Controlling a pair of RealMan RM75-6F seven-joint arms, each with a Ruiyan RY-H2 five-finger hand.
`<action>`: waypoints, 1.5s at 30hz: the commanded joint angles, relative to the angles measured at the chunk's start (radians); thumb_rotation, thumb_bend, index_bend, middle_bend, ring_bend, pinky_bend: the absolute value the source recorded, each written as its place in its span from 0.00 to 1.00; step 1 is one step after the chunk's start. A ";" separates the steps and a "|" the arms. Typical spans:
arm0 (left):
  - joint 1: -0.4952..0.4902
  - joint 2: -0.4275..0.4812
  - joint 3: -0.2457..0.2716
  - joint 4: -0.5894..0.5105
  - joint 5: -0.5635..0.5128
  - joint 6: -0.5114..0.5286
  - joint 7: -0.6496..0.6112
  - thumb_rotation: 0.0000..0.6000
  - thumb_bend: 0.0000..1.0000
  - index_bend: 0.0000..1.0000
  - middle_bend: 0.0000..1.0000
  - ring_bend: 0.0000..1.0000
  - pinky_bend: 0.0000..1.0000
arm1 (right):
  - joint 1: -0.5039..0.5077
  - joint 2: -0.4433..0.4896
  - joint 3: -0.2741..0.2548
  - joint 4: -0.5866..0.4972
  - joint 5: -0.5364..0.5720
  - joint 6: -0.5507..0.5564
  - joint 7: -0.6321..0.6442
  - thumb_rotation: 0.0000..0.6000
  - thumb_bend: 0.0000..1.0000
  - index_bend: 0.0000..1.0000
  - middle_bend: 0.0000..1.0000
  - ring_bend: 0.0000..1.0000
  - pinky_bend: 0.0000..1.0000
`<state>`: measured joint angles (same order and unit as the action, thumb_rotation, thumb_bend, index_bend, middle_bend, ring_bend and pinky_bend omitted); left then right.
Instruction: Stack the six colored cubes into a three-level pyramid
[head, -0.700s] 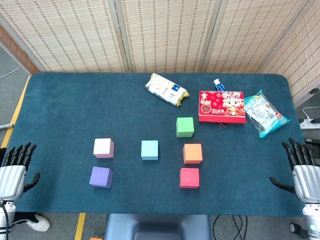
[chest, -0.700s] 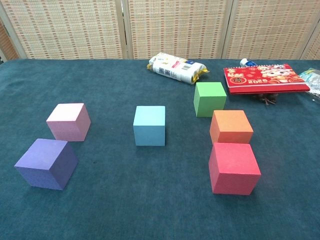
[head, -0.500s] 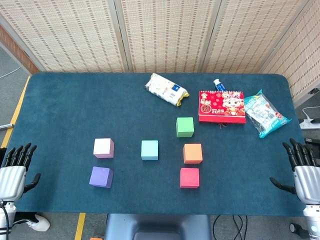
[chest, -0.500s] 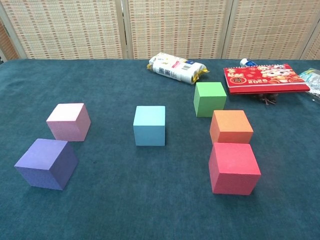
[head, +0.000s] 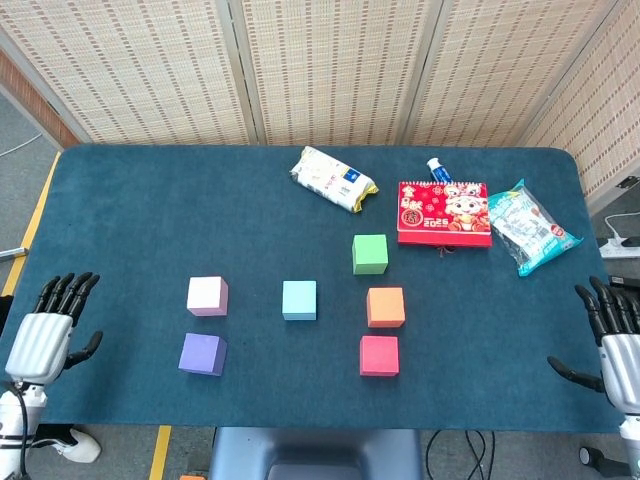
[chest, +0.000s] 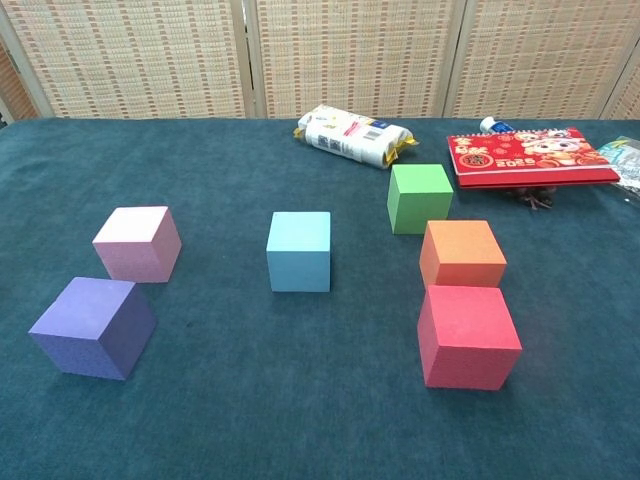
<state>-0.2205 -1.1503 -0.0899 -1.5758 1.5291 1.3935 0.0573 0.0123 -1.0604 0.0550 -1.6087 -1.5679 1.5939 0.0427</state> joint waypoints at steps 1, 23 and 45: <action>-0.100 0.013 -0.032 0.008 0.008 -0.121 -0.066 1.00 0.35 0.09 0.10 0.06 0.11 | 0.009 0.028 0.007 -0.026 -0.006 -0.006 -0.006 1.00 0.11 0.00 0.01 0.00 0.05; -0.483 -0.126 -0.023 0.204 -0.123 -0.753 -0.310 1.00 0.36 0.00 0.01 0.01 0.12 | 0.044 0.051 0.032 -0.062 0.024 -0.050 -0.021 1.00 0.11 0.00 0.01 0.00 0.05; -0.504 -0.244 -0.019 0.325 -0.129 -0.653 -0.334 1.00 0.35 0.39 0.46 0.43 0.44 | 0.042 0.041 0.024 -0.053 0.033 -0.056 -0.014 1.00 0.11 0.00 0.01 0.00 0.05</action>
<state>-0.7218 -1.3905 -0.1064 -1.2493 1.3965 0.7371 -0.2732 0.0545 -1.0193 0.0792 -1.6615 -1.5351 1.5381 0.0283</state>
